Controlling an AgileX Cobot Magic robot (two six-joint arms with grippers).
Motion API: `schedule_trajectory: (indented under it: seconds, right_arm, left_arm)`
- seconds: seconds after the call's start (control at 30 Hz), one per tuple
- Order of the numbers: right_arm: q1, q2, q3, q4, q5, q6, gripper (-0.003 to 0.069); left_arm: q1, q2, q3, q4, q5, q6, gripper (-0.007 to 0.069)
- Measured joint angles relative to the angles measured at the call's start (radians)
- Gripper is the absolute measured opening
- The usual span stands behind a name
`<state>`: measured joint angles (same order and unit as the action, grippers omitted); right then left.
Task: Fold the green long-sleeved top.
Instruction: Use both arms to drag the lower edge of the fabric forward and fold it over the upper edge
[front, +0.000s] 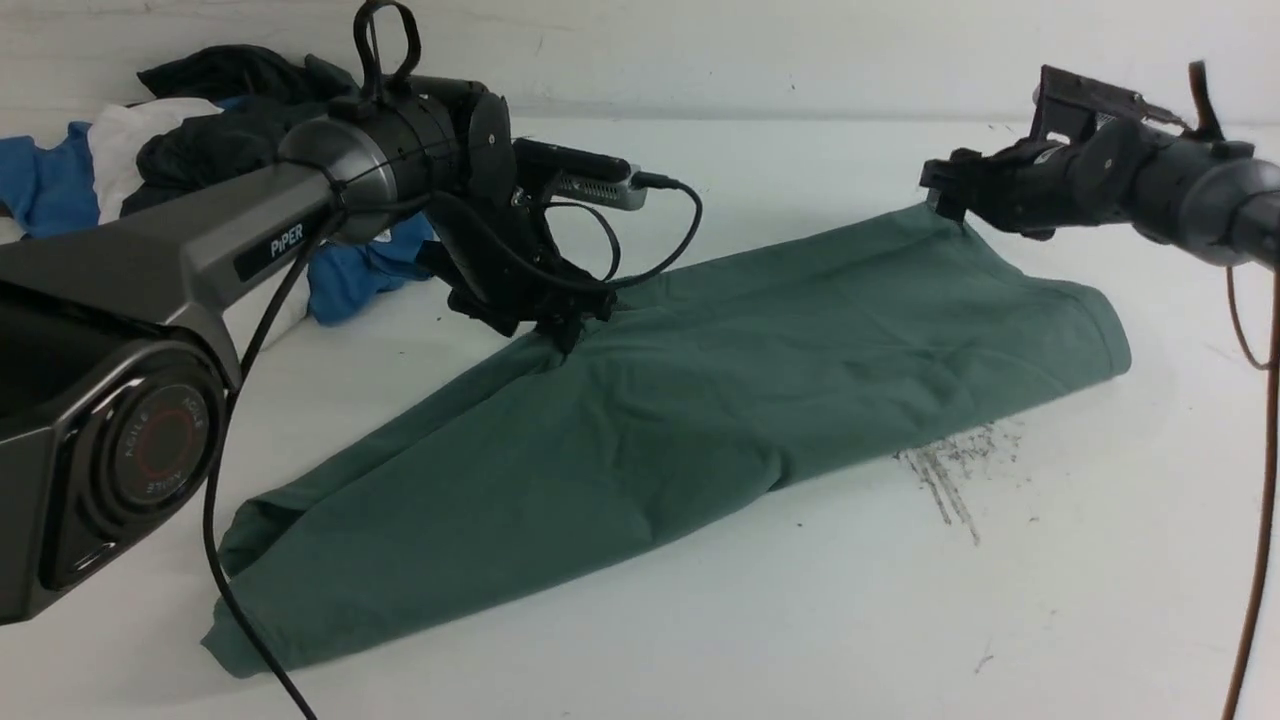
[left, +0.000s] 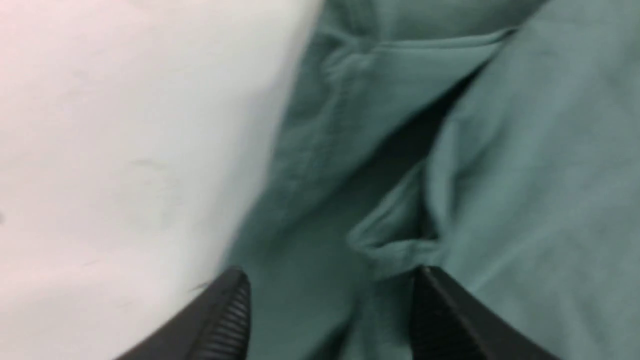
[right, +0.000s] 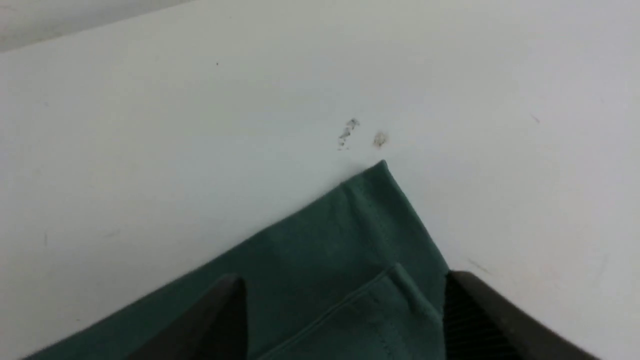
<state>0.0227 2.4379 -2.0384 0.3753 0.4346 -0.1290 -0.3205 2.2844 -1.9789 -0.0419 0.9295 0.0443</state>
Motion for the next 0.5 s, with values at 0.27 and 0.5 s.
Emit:
schedule_trajectory:
  seconds: [0.27, 0.5]
  right_arm:
    - [-0.088, -0.065, -0.036, -0.089, 0.467, -0.055, 0.0505]
    - [-0.142, -0.065, -0.038, -0.213, 0.649, -0.036, 0.0508]
  left_arm:
    - [0.002, -0.098, -0.072, 0.088, 0.246, -0.035, 0.0379]
    - [0.002, -0.101, -0.076, 0.081, 0.302, -0.044, 0.0342]
